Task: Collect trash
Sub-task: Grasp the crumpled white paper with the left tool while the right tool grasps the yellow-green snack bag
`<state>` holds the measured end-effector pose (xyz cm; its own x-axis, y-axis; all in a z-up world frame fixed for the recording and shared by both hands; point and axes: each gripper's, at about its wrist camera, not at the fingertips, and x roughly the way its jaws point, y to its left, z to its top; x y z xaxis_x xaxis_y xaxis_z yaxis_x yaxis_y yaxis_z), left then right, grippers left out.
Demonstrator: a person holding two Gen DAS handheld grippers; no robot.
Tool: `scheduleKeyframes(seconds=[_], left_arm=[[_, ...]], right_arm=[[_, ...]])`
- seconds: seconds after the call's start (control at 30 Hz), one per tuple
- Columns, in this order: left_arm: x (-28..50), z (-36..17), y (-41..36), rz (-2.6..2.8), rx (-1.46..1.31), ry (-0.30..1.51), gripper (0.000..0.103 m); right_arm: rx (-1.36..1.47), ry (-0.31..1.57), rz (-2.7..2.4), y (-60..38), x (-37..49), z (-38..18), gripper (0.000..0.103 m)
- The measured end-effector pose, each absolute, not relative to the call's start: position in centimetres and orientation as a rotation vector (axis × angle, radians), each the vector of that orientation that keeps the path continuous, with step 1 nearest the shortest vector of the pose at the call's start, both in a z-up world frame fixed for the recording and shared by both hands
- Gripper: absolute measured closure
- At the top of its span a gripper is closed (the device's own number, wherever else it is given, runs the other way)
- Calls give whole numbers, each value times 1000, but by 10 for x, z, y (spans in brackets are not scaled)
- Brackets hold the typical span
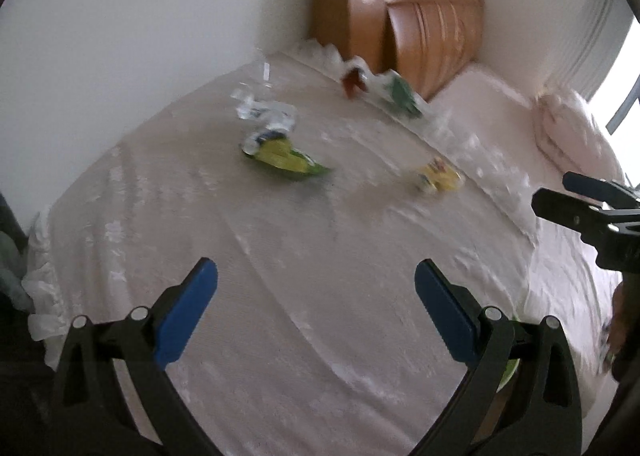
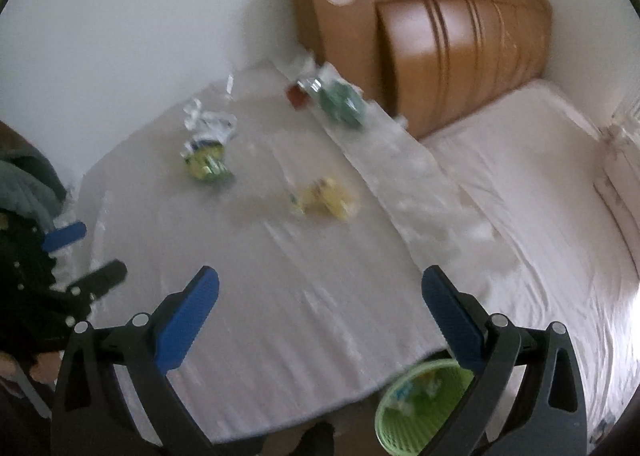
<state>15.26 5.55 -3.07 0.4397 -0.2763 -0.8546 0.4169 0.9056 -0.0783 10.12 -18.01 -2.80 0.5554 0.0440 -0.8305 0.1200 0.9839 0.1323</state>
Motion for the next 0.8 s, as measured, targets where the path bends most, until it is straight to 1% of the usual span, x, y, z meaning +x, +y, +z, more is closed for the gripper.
scheduleKeyframes(seconds=[0.2,0.4,0.57,0.8], left_arm=[[185,-46,76,-391,68,1017,8],[211,-64,96,-353,68,1031,8],[226,-68,118,-320,65,1017,8],[242,-70,139,-280,56,1009,8]], right_arm=[[164,922,-18,-155,146,-42,2],[82,947,94,-115,210,-73,2],[16,938,185,-78,251,-104,2],[-62,937,223,-45,284,-129,3]])
